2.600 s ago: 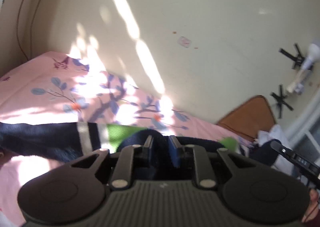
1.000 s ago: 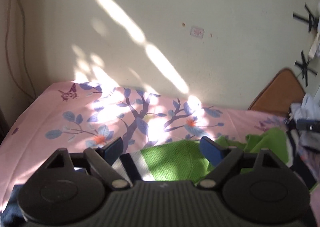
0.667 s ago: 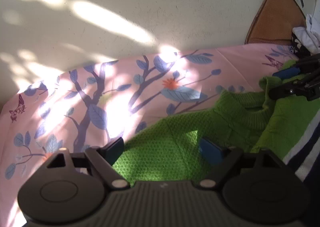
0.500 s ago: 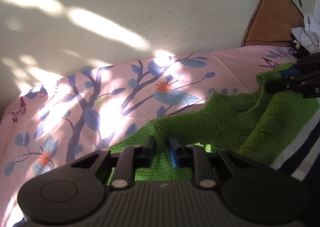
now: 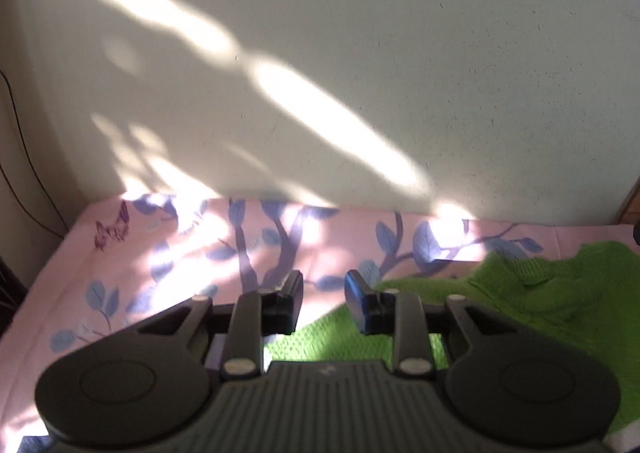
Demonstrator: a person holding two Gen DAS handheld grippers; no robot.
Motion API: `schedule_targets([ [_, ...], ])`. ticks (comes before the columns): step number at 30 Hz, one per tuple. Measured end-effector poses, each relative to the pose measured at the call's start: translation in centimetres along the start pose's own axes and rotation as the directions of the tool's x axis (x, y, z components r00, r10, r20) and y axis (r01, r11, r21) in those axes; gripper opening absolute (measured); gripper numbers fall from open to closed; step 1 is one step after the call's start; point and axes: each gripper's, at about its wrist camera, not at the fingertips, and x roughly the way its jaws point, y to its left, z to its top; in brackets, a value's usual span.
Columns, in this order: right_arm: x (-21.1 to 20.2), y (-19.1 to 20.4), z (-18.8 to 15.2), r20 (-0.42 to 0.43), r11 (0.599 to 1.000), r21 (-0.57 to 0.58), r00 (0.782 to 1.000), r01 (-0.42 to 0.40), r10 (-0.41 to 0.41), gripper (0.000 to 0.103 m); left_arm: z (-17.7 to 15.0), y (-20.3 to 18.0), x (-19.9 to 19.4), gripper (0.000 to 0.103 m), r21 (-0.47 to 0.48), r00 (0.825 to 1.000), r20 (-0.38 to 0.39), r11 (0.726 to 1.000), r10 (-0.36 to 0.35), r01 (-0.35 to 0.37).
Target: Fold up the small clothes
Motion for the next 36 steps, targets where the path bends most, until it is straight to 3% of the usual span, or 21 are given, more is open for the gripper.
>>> schedule_targets([
  [3,-3.3,-3.0,-1.7,0.067,1.000,0.019,0.998,-0.015,0.014,0.040,-1.9,2.3,-2.0,0.025,-0.028,0.999,0.031,1.000,0.009,-0.008],
  [6,-7.8,-6.7,-3.7,0.102,0.998,0.055,0.994,0.016,-0.022,0.040,-3.2,4.8,-4.4,0.027,-0.084,0.997,0.063,0.995,-0.040,0.045],
  [9,-12.5,-9.7,-6.8,0.106,0.990,0.137,0.993,0.028,-0.043,0.047,-4.2,5.3,-6.7,0.040,-0.125,0.990,0.106,0.987,-0.089,0.103],
  [12,-15.4,-11.1,-10.3,0.066,0.983,0.179,0.996,0.047,-0.060,0.055,-5.3,4.2,-8.3,0.047,-0.135,0.979,0.127,0.975,-0.159,0.176],
  [14,-14.9,-11.0,-12.6,0.022,0.982,0.176,0.997,0.070,-0.075,0.061,-6.3,2.6,-8.8,0.047,-0.123,0.969,0.107,0.964,-0.221,0.234],
  [18,-15.1,-10.6,-15.9,-0.075,0.979,0.140,0.988,0.146,-0.136,0.062,-8.6,-1.1,-8.6,0.047,-0.081,0.952,0.056,0.949,-0.302,0.306],
  [19,-14.9,-10.7,-16.5,-0.107,0.978,0.147,0.985,0.147,-0.132,0.051,-9.3,-1.9,-8.3,0.047,-0.069,0.950,0.042,0.948,-0.310,0.312],
  [20,-15.2,-10.7,-16.8,-0.088,0.978,0.165,0.989,0.130,-0.117,0.022,-9.7,-2.5,-8.1,0.047,-0.060,0.950,0.032,0.948,-0.311,0.312],
  [21,-15.5,-10.5,-16.9,-0.080,0.979,0.171,0.992,0.112,-0.100,0.013,-10.4,-3.2,-7.8,0.047,-0.047,0.953,0.025,0.951,-0.303,0.304],
  [23,-16.7,-10.0,-17.0,-0.063,0.976,0.147,0.986,0.164,-0.156,0.008,-11.5,-4.3,-7.4,0.047,-0.010,0.963,0.032,0.964,-0.267,0.267],
  [25,-18.4,-10.5,-16.7,0.029,0.953,0.122,0.959,0.276,-0.281,0.008,-11.7,-4.7,-7.7,0.048,0.031,0.969,0.046,0.970,-0.243,0.242],
  [26,-19.4,-10.9,-16.1,0.080,0.928,0.110,0.927,0.357,-0.366,0.008,-11.8,-4.9,-7.7,0.051,0.038,0.972,0.045,0.973,-0.230,0.229],
  [29,-22.0,-12.8,-14.5,0.217,0.773,0.110,0.743,0.625,-0.633,0.008,-11.8,-5.2,-7.5,0.052,0.054,0.978,0.036,0.977,-0.207,0.205],
  [30,-22.6,-13.5,-14.1,0.220,0.751,0.134,0.720,0.646,-0.658,0.008,-11.8,-5.2,-7.5,0.052,0.059,0.978,0.036,0.978,-0.203,0.201],
  [34,-24.7,-14.9,-12.7,0.226,0.780,0.221,0.747,0.586,-0.625,0.008,-11.7,-5.0,-7.4,0.056,0.051,0.978,0.034,0.977,-0.207,0.205],
  [36,-25.5,-14.9,-11.5,0.245,0.826,0.279,0.795,0.490,-0.555,0.008,-11.6,-4.5,-7.5,0.058,0.031,0.971,0.041,0.972,-0.236,0.235],
])
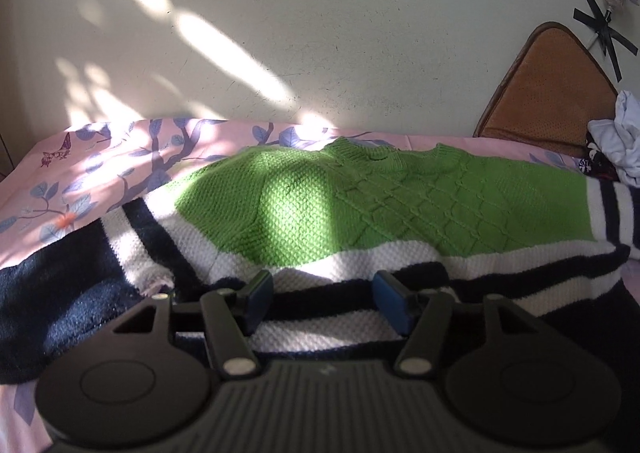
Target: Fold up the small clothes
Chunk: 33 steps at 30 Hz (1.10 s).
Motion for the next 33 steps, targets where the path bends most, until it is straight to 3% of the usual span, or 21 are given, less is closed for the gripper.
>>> schedule_targets([
  [4,-0.5,3.4,3.2,-0.008,0.973,0.073,0.975,-0.219,0.221,0.007,0.4,2.0,-1.5,0.060,-0.090,0.995,0.059,0.992,-0.083,0.088],
  [6,-0.4,6.7,5.0,-0.020,0.944,0.078,0.946,-0.321,0.324,0.007,0.9,3.6,-2.2,0.060,-0.138,0.992,0.083,0.985,-0.090,0.101],
  [9,0.6,13.0,7.1,-0.055,0.881,0.083,0.880,-0.467,0.472,0.006,1.5,6.2,-3.2,0.063,-0.187,0.991,0.122,0.979,-0.054,0.076],
  [12,1.7,20.4,8.0,-0.113,0.793,0.112,0.785,-0.598,0.608,0.003,2.3,8.8,-4.2,0.069,-0.223,0.987,0.162,0.974,0.008,0.028],
  [14,2.4,26.2,7.5,-0.170,0.722,0.135,0.702,-0.679,0.692,0.004,2.7,10.2,-4.6,0.075,-0.241,0.980,0.188,0.970,0.060,-0.014],
  [16,3.3,31.2,6.4,-0.254,0.646,0.165,0.601,-0.745,0.758,0.005,2.9,11.2,-4.7,0.076,-0.264,0.977,0.189,0.963,0.101,-0.048],
  [17,3.4,32.8,6.1,-0.285,0.630,0.162,0.575,-0.759,0.767,0.006,3.0,11.7,-4.6,0.076,-0.276,0.978,0.181,0.960,0.106,-0.053],
  [19,3.5,33.5,5.9,-0.279,0.628,0.141,0.578,-0.765,0.767,0.013,3.0,12.0,-4.5,0.076,-0.298,0.982,0.164,0.954,0.088,-0.036],
  [21,4.2,32.2,5.7,-0.271,0.641,0.127,0.595,-0.757,0.757,0.035,3.0,11.8,-4.6,0.076,-0.295,0.986,0.159,0.956,0.053,-0.004],
  [22,4.8,31.0,5.1,-0.289,0.658,0.115,0.609,-0.744,0.739,0.051,3.1,11.5,-4.7,0.076,-0.290,0.986,0.162,0.957,0.039,0.010],
  [23,5.2,30.1,4.3,-0.314,0.681,0.083,0.630,-0.727,0.710,0.055,3.0,11.1,-4.9,0.077,-0.284,0.986,0.166,0.958,0.024,0.024],
  [26,5.4,29.2,0.3,-0.400,0.727,-0.110,0.700,-0.677,0.591,0.056,2.8,10.0,-5.0,0.078,-0.266,0.987,0.162,0.962,-0.019,0.063],
  [29,5.3,29.7,-4.7,-0.445,0.710,-0.291,0.748,-0.641,0.493,0.055,2.5,9.1,-4.8,0.080,-0.236,0.987,0.154,0.969,-0.038,0.074],
  [31,7.0,29.9,-5.9,-0.438,0.736,-0.333,0.788,-0.589,0.432,0.055,2.3,8.8,-4.4,0.081,-0.217,0.989,0.146,0.975,-0.019,0.051],
  [33,9.1,29.3,-5.3,-0.448,0.778,-0.260,0.785,-0.572,0.428,0.056,2.1,8.7,-3.9,0.082,-0.213,0.992,0.125,0.976,-0.006,0.033],
])
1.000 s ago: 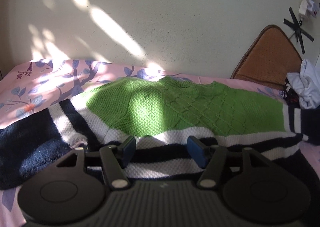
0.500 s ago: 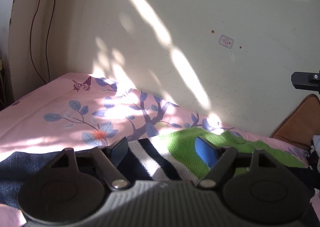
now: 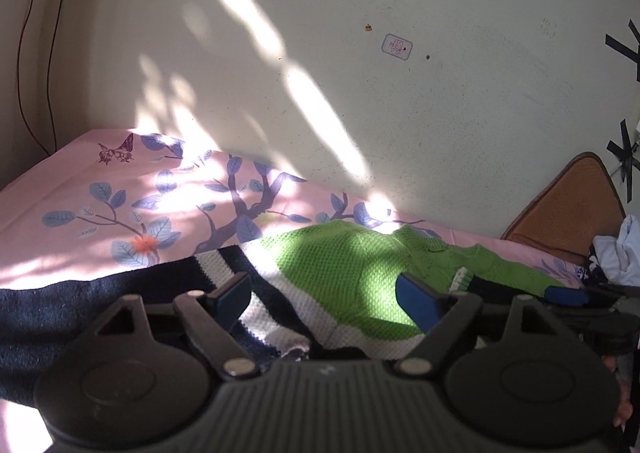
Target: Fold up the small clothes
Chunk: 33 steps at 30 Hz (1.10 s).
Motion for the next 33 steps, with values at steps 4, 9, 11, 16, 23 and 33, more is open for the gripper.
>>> schedule_targets([
  [4,1.8,-2.2,2.8,-0.056,0.986,0.093,0.988,-0.137,0.143,0.079,-0.1,0.2,0.5,0.082,-0.012,1.000,-0.022,1.000,-0.016,0.016],
  [9,4.6,-0.1,3.3,-0.240,0.972,0.025,0.943,-0.234,0.233,0.053,-0.3,0.2,1.1,0.082,-0.001,0.999,-0.038,1.000,0.004,-0.004],
  [11,3.4,1.0,3.9,-0.212,0.965,-0.056,0.948,-0.256,0.239,0.010,-0.2,0.4,1.2,0.082,-0.013,0.999,-0.048,1.000,-0.002,0.002],
  [16,-2.1,2.5,5.1,0.097,0.991,-0.079,0.988,-0.112,0.120,0.010,0.0,0.6,0.9,0.082,-0.051,0.997,-0.048,0.997,-0.054,0.051],
  [23,-1.3,8.2,5.1,0.174,0.963,0.047,0.952,-0.264,0.253,0.034,-0.1,1.4,1.4,0.083,-0.067,0.998,-0.058,0.998,-0.026,0.022],
  [33,-6.0,-1.8,-1.4,0.194,0.937,0.283,0.969,-0.204,0.152,0.047,0.4,2.1,0.9,0.083,-0.098,0.999,-0.020,0.994,-0.044,0.042],
])
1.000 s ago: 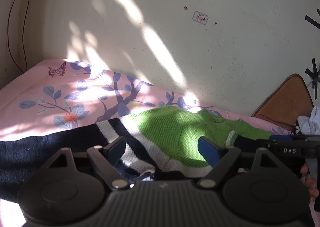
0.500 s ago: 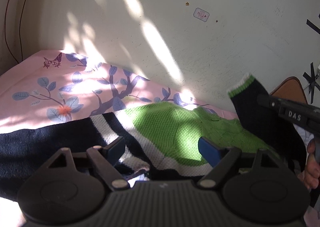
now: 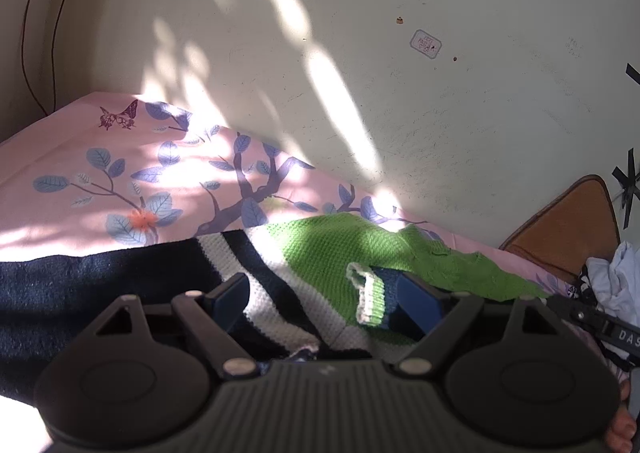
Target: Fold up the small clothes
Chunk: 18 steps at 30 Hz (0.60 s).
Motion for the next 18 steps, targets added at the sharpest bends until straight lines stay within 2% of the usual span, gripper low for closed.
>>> schedule_targets([
  [2,-0.2,-3.5,-1.7,-0.089,0.994,0.081,0.994,0.076,-0.068,0.044,0.0,0.1,-0.1,0.083,0.001,1.000,0.019,1.000,0.016,-0.016],
  [3,0.3,-4.7,-3.0,-0.169,0.988,0.091,0.979,0.128,-0.111,0.042,0.0,0.3,-0.3,0.083,0.001,0.999,0.027,1.000,0.019,-0.019],
  [4,-0.1,-5.3,-3.9,-0.159,0.985,0.090,0.978,0.149,-0.134,0.034,0.1,0.4,-0.7,0.083,0.002,0.999,0.034,1.000,0.022,-0.022],
  [5,-0.9,-5.2,-4.1,-0.150,0.982,0.101,0.978,0.162,-0.146,0.036,0.3,0.6,-1.3,0.083,-0.004,0.999,0.046,1.000,0.027,-0.027],
  [7,-2.2,-4.5,-3.6,-0.122,0.986,0.124,0.987,0.115,-0.100,0.037,0.9,1.5,-4.2,0.083,-0.044,0.994,0.104,0.998,0.038,-0.033],
  [9,-2.8,-2.5,-2.8,-0.077,0.995,0.084,0.996,0.046,-0.040,0.038,1.3,2.9,-8.6,0.083,-0.076,0.981,0.188,0.997,0.049,-0.035],
  [11,-2.4,0.6,-2.0,-0.063,0.999,0.005,0.997,-0.038,0.038,0.038,1.2,4.1,-13.1,0.083,-0.067,0.959,0.262,0.994,0.105,-0.091],
  [13,-1.8,4.7,-1.7,-0.077,0.983,-0.105,0.986,-0.153,0.145,0.039,0.6,5.4,-17.7,0.083,-0.054,0.928,0.328,0.984,0.180,-0.171],
  [14,-1.4,7.2,-1.7,-0.090,0.963,-0.171,0.977,-0.207,0.194,0.039,0.2,6.1,-19.8,0.083,-0.055,0.912,0.355,0.978,0.205,-0.199],
  [16,-0.5,13.0,-2.3,-0.138,0.886,-0.329,0.945,-0.327,0.297,0.041,-1.0,7.5,-23.8,0.083,-0.070,0.881,0.405,0.969,0.245,-0.237],
  [17,-0.3,15.8,-2.9,-0.167,0.836,-0.397,0.926,-0.378,0.340,0.043,-1.8,8.4,-25.9,0.084,-0.086,0.864,0.429,0.964,0.264,-0.252],
  [18,0.0,19.2,-3.6,-0.205,0.769,-0.468,0.900,-0.436,0.385,0.044,-2.6,9.1,-27.4,0.086,-0.099,0.853,0.445,0.962,0.273,-0.256],
])
